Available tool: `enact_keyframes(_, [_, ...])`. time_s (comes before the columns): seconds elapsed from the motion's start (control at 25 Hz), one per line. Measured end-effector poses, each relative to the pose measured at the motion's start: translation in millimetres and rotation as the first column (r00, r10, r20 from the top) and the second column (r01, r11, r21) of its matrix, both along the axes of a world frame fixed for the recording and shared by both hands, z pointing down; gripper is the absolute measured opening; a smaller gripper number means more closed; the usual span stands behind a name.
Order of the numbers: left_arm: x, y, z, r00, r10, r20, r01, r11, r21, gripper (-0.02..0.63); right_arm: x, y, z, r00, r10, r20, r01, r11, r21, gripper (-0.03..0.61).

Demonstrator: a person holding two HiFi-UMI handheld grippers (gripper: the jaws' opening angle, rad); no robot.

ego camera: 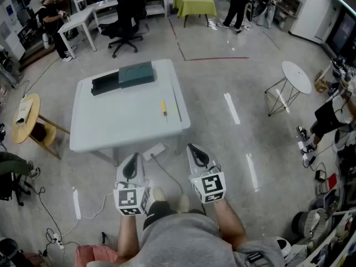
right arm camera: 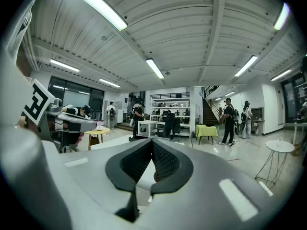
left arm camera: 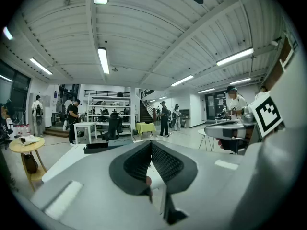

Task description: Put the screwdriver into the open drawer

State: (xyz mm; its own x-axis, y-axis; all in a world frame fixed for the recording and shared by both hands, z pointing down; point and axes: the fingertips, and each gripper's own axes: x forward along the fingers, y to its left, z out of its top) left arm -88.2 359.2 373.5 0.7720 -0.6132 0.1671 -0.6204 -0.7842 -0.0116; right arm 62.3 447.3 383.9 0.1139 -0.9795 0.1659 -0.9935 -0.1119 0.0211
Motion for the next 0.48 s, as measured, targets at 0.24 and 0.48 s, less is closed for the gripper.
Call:
enact_keyframes(0.24, [3.4,-24.4,2.1,0.999,0.033,-0.002,-0.033,0.999,-0.005,0.012,1.8,-24.6,-1.9,0.999,0.014,0.031,-0.014,1.000,0.010,0.003])
enact_keyframes(0.48, [4.9,-60.3,1.1,0.998,0.068,0.005,-0.068,0.998,-0.012,0.012,1.8,-54.0,-5.7,0.998,0.051,0.029,-0.050,0.999,-0.007,0.003])
